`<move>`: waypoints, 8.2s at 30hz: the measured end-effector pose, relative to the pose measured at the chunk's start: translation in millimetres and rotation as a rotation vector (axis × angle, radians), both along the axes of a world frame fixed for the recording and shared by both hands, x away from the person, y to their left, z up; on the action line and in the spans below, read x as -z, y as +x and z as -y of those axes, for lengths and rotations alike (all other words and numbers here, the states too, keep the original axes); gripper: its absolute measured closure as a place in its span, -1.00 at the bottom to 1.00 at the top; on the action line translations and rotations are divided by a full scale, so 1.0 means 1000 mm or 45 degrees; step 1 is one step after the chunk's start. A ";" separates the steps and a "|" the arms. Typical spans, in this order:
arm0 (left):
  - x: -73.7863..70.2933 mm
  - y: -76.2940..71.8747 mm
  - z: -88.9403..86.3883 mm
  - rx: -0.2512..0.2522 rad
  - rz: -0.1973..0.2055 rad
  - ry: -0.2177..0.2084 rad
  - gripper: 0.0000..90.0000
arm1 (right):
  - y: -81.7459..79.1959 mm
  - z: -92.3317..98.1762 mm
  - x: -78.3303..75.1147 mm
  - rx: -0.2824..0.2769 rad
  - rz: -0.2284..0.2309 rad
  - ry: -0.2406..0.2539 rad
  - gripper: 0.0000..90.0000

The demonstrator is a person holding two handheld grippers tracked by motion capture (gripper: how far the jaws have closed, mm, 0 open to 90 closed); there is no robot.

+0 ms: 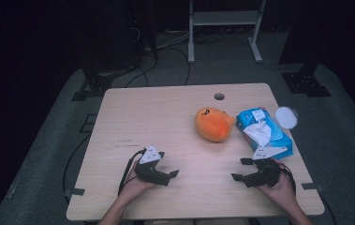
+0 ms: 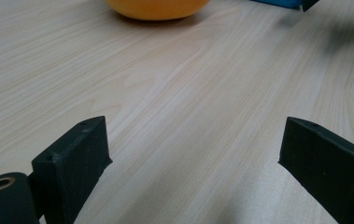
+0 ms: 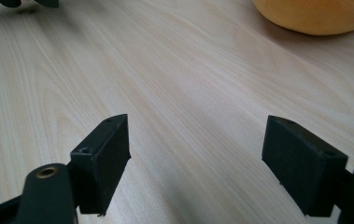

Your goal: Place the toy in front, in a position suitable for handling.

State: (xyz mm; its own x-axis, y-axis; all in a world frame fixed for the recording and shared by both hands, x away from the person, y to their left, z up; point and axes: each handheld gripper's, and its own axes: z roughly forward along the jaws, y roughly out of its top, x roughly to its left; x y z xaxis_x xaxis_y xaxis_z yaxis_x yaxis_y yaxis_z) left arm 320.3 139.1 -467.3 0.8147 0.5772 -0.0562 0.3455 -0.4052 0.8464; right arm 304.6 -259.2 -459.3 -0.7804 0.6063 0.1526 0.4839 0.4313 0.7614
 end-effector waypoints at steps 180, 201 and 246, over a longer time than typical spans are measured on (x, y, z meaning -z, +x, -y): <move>-0.024 -0.003 0.037 0.425 0.159 -0.049 -0.51 | 0.025 -0.074 -0.058 -0.502 0.105 0.060 -0.04; -0.021 -0.017 0.034 0.401 0.147 -0.004 -0.54 | 0.057 0.059 -0.066 0.166 0.269 0.038 -0.21; -0.014 -0.013 0.033 0.375 0.123 -0.031 -0.61 | 0.078 0.080 -0.051 0.443 0.180 0.075 0.95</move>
State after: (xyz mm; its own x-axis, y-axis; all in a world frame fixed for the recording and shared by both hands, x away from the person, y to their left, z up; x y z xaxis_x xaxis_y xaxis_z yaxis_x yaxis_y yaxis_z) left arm 307.0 105.7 -453.0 0.9489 0.3151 0.0187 0.1336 -0.4548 0.8805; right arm 382.8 -339.2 -408.3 -0.5454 0.8321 0.1007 0.4823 0.2132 0.8497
